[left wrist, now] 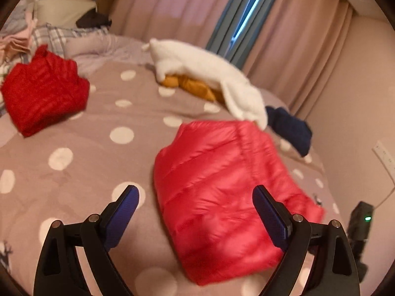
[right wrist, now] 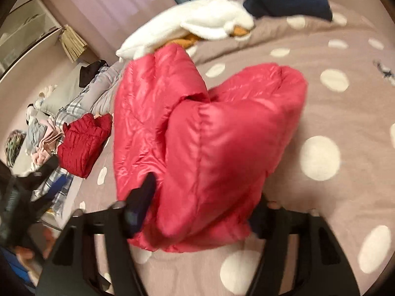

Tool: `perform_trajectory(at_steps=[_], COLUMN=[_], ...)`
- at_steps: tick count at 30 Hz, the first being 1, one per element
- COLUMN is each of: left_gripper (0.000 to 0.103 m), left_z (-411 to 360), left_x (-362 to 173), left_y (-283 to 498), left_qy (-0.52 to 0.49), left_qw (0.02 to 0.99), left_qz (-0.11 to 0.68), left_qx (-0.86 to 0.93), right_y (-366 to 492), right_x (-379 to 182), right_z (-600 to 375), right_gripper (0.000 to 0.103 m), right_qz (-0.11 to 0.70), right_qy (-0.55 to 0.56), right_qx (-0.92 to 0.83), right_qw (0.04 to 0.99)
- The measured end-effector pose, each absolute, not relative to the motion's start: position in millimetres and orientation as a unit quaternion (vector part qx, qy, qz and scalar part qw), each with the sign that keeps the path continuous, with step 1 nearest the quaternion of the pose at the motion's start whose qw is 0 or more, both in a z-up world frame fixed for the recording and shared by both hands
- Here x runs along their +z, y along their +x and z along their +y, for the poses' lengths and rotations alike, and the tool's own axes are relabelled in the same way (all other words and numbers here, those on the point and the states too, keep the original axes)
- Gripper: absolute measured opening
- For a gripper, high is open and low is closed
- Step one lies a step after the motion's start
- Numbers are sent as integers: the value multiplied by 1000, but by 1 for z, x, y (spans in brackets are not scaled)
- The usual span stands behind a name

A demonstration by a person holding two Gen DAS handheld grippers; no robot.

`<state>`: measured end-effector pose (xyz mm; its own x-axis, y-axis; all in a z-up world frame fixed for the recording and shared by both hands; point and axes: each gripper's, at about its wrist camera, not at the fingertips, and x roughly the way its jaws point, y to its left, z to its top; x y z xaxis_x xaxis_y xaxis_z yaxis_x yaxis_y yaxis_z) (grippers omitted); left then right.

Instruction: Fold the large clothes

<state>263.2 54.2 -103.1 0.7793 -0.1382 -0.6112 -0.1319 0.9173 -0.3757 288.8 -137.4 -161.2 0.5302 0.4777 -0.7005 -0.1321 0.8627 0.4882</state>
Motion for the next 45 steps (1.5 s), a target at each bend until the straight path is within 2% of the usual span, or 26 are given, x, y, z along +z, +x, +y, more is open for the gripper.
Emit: perform_trajectory(at_steps=[1, 2, 8, 16, 20, 26, 45], left_gripper=[96, 96, 96, 101, 102, 102, 102], left_z=[54, 52, 39, -1, -18, -30, -40], left_x=[-101, -97, -96, -57, -35, -26, -30], left_y=[253, 254, 234, 193, 172, 167, 167], left_qy=[-200, -194, -182, -115, -91, -65, -39], left_qw=[925, 928, 922, 948, 962, 965, 965], left_qz=[323, 319, 341, 297, 258, 254, 260], left_qx=[0, 1, 20, 27, 23, 5, 17], right_y=[283, 281, 240, 170, 139, 117, 118], right_x=[-167, -168, -163, -75, -49, -31, -40], right_z=[-142, -145, -201, -224, -236, -236, -240], right_gripper=[86, 89, 91, 103, 103, 103, 103], right_qz=[449, 453, 437, 341, 297, 268, 297], right_qy=[191, 191, 213, 180, 166, 129, 122], right_qx=[174, 161, 89, 89, 90, 72, 65], right_qw=[855, 856, 869, 918, 936, 952, 945])
